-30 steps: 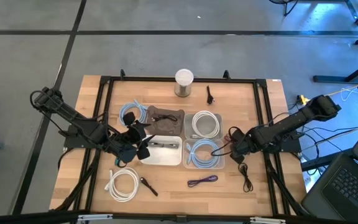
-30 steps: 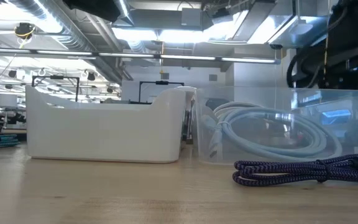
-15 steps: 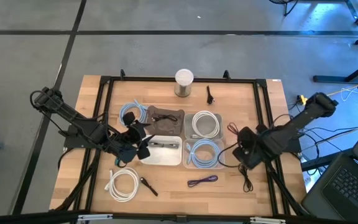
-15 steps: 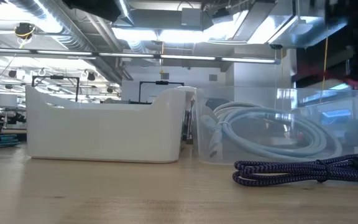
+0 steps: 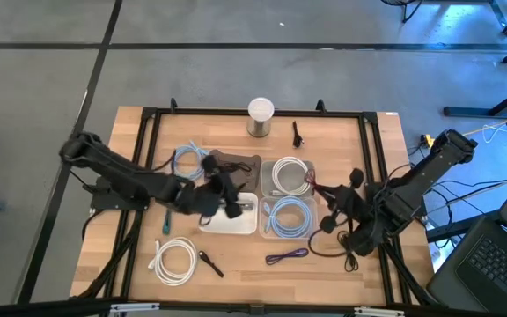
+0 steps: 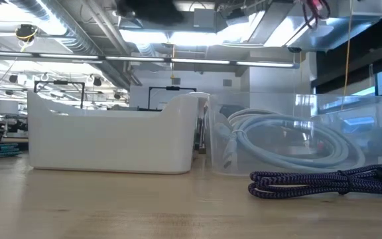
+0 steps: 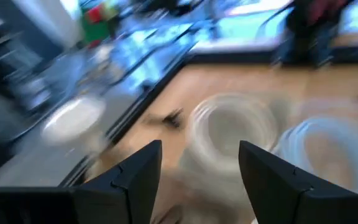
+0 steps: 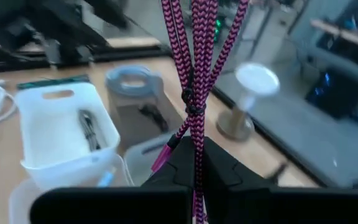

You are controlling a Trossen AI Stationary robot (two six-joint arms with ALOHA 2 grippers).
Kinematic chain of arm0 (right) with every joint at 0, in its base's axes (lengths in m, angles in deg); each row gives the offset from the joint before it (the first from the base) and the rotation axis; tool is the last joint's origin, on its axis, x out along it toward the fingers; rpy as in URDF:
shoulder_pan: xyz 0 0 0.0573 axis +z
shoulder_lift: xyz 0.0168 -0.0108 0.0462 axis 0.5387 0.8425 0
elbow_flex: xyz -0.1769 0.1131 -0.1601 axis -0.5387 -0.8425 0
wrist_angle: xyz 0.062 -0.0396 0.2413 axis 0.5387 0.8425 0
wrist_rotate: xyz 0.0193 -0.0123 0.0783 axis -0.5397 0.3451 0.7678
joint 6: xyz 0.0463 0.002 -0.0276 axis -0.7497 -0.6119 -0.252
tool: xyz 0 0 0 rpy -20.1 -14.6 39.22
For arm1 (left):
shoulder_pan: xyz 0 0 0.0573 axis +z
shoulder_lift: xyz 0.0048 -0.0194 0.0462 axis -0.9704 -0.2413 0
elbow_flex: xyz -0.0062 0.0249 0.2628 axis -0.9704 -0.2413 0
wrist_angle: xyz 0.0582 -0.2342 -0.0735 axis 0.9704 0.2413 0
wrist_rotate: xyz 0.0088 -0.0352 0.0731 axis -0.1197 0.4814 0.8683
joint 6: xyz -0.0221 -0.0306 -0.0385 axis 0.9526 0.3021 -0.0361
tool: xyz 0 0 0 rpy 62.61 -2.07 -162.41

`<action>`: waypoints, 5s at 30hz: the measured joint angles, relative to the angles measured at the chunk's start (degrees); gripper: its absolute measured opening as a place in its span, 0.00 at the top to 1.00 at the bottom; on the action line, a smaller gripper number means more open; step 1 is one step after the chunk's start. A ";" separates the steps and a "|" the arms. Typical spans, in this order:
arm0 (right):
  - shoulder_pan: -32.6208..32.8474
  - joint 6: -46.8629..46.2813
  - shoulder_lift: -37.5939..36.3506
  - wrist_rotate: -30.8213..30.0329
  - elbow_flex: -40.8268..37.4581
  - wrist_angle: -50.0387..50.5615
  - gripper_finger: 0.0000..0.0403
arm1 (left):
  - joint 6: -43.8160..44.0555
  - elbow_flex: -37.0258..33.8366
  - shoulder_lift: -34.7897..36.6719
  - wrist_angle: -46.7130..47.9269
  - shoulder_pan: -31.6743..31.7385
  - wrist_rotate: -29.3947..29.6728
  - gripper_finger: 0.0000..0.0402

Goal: Pick & Place USB Port
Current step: Put the red patterned charger cable into the white bin, then put the white usb cable into the gray bin

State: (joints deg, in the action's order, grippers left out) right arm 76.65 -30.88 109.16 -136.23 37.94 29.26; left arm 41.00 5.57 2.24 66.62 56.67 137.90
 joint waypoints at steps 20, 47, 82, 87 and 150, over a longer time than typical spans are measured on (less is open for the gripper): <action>-5.86 44.01 -0.35 13.17 0.02 -38.27 0.98 | -9.88 0.06 -7.23 -44.02 16.53 -60.91 0.57; -18.39 47.30 2.80 31.30 0.02 -42.46 0.96 | -16.90 0.37 -7.07 -41.39 15.44 -61.75 0.96; -12.62 -1.01 -1.90 27.41 13.64 31.14 0.40 | 1.72 30.49 -13.80 51.71 8.64 -39.87 0.97; -12.63 -3.25 -1.90 27.41 13.64 34.58 0.40 | 1.44 31.91 -19.55 55.29 7.62 -43.18 0.97; -12.61 -3.85 -1.84 28.64 13.60 35.32 0.40 | 20.24 31.59 -18.11 63.63 -0.56 -33.01 0.57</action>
State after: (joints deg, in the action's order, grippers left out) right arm 64.04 -34.73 107.32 -107.59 51.54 64.59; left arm 61.24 37.17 -15.87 130.25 56.11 104.89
